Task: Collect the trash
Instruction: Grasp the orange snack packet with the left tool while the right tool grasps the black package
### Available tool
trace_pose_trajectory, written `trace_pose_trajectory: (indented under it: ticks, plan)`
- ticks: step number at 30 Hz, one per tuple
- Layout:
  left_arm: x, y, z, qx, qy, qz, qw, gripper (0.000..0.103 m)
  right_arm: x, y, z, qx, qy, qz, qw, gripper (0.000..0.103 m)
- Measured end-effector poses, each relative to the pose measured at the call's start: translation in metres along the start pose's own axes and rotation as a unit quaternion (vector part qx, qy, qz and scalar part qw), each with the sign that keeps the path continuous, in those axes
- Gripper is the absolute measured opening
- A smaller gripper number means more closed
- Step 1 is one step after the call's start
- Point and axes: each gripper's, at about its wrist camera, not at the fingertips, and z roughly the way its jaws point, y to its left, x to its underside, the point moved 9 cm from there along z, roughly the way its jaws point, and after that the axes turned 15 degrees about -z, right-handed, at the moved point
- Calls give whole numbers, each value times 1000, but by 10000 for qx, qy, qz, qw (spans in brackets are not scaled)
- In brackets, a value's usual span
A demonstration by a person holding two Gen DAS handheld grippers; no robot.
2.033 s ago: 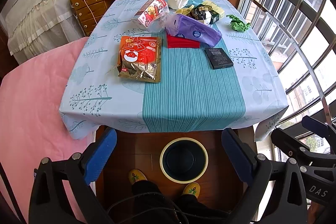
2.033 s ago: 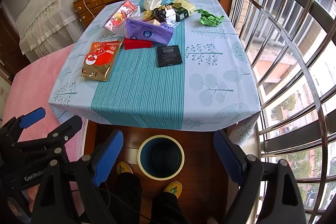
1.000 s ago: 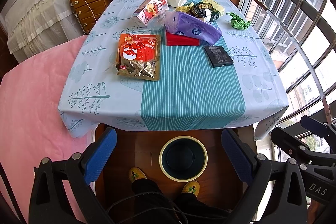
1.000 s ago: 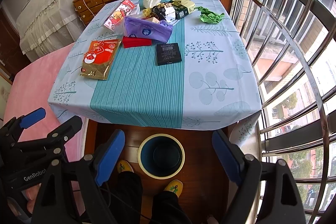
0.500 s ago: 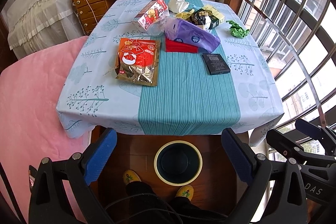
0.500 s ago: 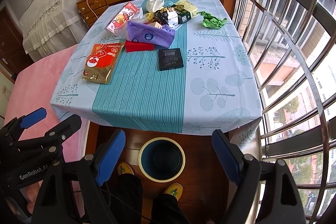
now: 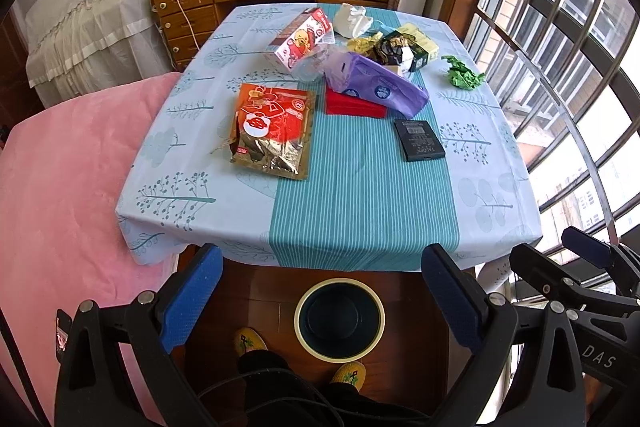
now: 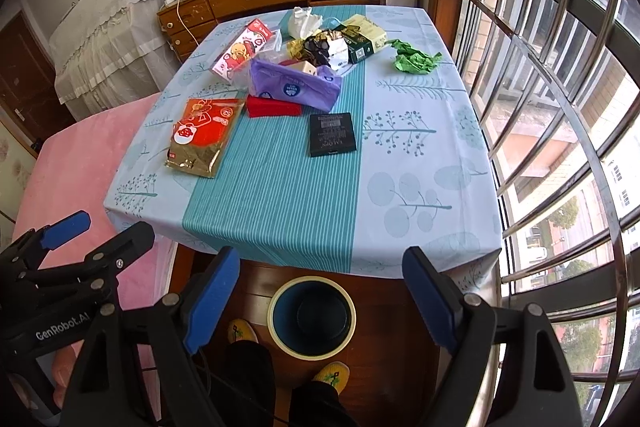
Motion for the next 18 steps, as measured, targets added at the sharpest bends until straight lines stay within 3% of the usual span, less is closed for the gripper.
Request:
trace_pose_trajectory:
  ticks: [13, 18]
  plan:
    - [-34, 16, -8, -137, -197, -186, 9995, 99, -31, 4, 3, -175, -227, 19, 9996, 84]
    - [-63, 37, 15, 37, 54, -510, 9987, 99, -45, 2, 11, -129, -231, 138, 9996, 84]
